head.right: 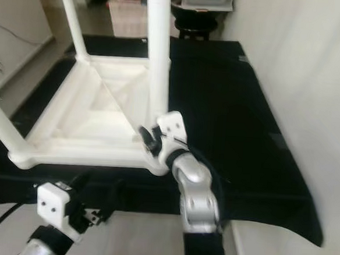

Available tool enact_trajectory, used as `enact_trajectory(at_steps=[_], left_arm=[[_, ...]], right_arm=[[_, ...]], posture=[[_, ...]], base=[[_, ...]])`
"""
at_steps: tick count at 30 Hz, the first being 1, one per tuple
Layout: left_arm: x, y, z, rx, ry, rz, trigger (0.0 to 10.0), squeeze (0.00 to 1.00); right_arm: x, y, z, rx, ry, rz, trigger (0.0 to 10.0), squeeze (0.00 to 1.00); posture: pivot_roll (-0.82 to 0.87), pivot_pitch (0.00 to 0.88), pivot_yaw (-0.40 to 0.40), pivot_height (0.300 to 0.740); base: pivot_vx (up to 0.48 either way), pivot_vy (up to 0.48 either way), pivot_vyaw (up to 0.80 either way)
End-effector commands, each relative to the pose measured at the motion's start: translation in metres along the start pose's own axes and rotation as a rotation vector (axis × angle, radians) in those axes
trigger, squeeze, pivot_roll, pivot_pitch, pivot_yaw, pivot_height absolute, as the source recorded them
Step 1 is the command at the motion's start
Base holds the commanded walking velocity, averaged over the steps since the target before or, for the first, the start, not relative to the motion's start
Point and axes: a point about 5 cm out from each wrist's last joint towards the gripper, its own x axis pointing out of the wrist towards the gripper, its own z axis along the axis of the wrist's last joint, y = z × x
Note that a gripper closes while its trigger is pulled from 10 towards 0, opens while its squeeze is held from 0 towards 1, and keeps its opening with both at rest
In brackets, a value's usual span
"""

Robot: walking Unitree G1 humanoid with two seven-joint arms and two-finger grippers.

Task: Building children table

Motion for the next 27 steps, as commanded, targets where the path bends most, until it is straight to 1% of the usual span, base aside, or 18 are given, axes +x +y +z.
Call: enact_trajectory(at_steps=[1,2,5,6,9,13,14,15,16,17,18,20,21,22,24,25,26,27], left_arm=[[0.0,0.002,-0.002,0.001,0.013,-0.007,10.0,0.0],[0.0,0.002,-0.002,0.003,0.016,-0.009,10.0,0.0],[0.0,0.002,-0.002,0.008,0.016,-0.002,10.0,0.0],[0.0,0.003,-0.002,0.012,0.017,0.008,10.0,0.0],[0.001,0.005,-0.003,0.016,0.025,0.026,10.0,0.0],[0.001,0.008,-0.003,0.022,0.033,0.046,10.0,0.0],[0.002,0.012,-0.004,0.037,0.046,0.065,10.0,0.0],[0.0,0.021,-0.005,0.067,0.064,0.136,10.0,0.0],[0.0,0.021,-0.005,0.067,0.064,0.136,10.0,0.0],[-0.002,0.029,-0.005,0.102,0.082,0.203,10.0,0.0],[-0.002,0.029,-0.005,0.102,0.082,0.203,10.0,0.0],[-0.01,0.043,-0.006,0.189,0.117,0.313,10.0,0.0],[-0.01,0.043,-0.006,0.189,0.117,0.313,10.0,0.0],[-0.016,0.049,-0.008,0.233,0.141,0.354,10.0,0.0],[-0.016,0.049,-0.008,0.233,0.141,0.354,10.0,0.0],[-0.023,0.056,-0.011,0.271,0.168,0.396,10.0,0.0],[-0.031,0.062,-0.015,0.3,0.205,0.441,10.0,0.0],[-0.038,0.065,-0.018,0.319,0.234,0.474,10.0,0.0]], right_arm=[[0.001,0.002,-0.03,0.004,0.141,0.015,1.6,0.0],[0.005,0.002,-0.029,-0.003,0.136,0.031,10.0,0.0],[0.008,0.004,-0.026,0.007,0.112,0.047,10.0,0.0],[0.009,0.009,-0.022,0.04,0.081,0.097,10.0,1.0],[0.006,0.014,-0.013,0.064,0.002,0.15,10.0,1.0],[0.003,0.013,-0.01,0.056,-0.024,0.144,10.0,1.0],[-0.002,0.008,-0.01,0.046,-0.045,0.119,10.0,1.0],[-0.014,-0.002,-0.013,0.026,-0.052,0.046,10.0,1.0],[-0.014,-0.002,-0.013,0.026,-0.052,0.046,10.0,1.0],[-0.025,-0.01,-0.016,0.012,-0.055,-0.013,10.0,1.0],[-0.025,-0.01,-0.016,0.012,-0.055,-0.013,10.0,1.0],[-0.044,-0.021,-0.021,-0.008,-0.058,-0.093,10.0,1.0],[-0.044,-0.021,-0.021,-0.008,-0.058,-0.093,10.0,1.0],[-0.052,-0.021,-0.024,-0.039,-0.063,-0.101,10.0,1.0],[-0.052,-0.021,-0.024,-0.039,-0.063,-0.101,10.0,1.0],[-0.059,-0.021,-0.03,-0.051,-0.055,-0.113,10.0,0.06],[-0.065,-0.02,-0.036,-0.063,-0.04,-0.135,10.0,0.0],[-0.069,-0.023,-0.042,-0.078,-0.023,-0.171,10.0,0.0]], posture=[[0.0,0.115,0.034,0.74],[0.0,0.115,0.034,0.74],[0.0,0.113,0.036,0.74],[0.0,0.108,0.035,0.74],[0.0,0.109,0.036,0.74],[-0.01,0.104,0.042,0.74],[-0.02,0.099,0.046,0.74],[-0.04,0.092,0.062,0.74],[-0.04,0.092,0.062,0.74],[-0.04,0.091,0.068,0.74],[-0.04,0.091,0.068,0.74],[-0.04,0.09,0.086,0.74],[-0.04,0.09,0.086,0.74],[-0.04,0.089,0.098,0.74],[-0.04,0.089,0.098,0.74],[-0.04,0.089,0.111,0.74],[-0.04,0.088,0.121,0.74],[-0.04,0.087,0.13,0.74]], base=[[0.0,0.0,0.0],[0.0,0.0,0.0],[0.0,0.0,0.0],[0.0,0.0,0.0],[0.0,0.0,0.0],[0.0,0.0,0.0],[0.0,0.0,0.0],[0.0,0.0,0.0],[0.0,0.0,0.0],[0.0,0.0,0.0],[0.0,0.0,0.0],[0.0,0.0,0.0],[0.0,0.0,0.0],[0.0,0.0,0.0],[0.0,0.0,0.0],[0.0,0.0,0.0],[0.0,0.0,0.0],[0.0,0.0,0.0]])
